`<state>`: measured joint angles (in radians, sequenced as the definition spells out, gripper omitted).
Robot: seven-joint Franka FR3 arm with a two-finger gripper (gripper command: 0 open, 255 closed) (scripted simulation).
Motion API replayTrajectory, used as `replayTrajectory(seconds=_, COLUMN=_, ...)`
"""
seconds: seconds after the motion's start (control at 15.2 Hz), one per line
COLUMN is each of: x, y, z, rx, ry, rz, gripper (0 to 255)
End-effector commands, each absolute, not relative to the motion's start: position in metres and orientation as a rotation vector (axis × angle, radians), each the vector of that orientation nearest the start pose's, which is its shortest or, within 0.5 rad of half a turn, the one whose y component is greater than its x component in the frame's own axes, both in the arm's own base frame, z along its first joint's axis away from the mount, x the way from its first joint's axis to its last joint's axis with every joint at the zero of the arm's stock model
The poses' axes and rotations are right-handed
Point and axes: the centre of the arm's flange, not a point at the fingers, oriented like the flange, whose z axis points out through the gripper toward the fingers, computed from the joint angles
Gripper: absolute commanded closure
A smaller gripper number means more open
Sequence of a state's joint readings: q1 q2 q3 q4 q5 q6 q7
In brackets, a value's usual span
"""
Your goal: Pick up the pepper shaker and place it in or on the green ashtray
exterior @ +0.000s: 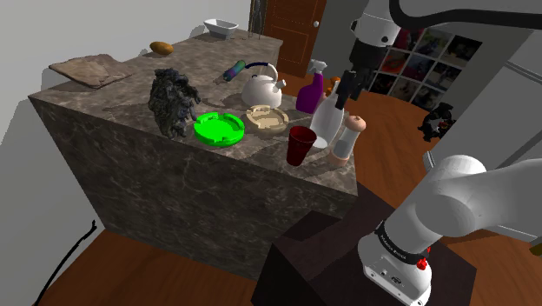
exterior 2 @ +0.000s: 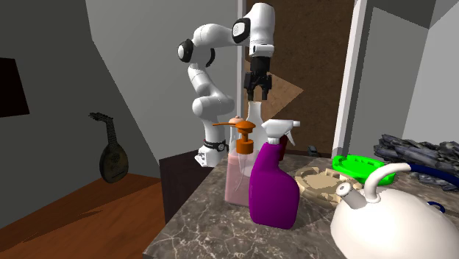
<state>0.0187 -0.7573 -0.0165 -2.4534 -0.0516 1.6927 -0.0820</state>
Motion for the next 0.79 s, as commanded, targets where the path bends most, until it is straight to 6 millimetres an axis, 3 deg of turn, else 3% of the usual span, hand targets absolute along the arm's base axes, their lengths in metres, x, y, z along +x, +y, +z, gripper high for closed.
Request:
replayTrajectory(seconds=0.0, x=0.322, y=-0.005, z=0.546, rx=-3.178, ry=-0.151, rz=0.008, gripper=0)
replayTrajectory(seconds=0.59, x=0.287, y=-0.141, z=0.498, rx=-2.946, ry=-0.379, rz=-0.022, gripper=0)
replayTrajectory(seconds=0.73, x=0.287, y=-0.139, z=0.488, rx=-2.946, ry=-0.379, rz=-0.022, gripper=0)
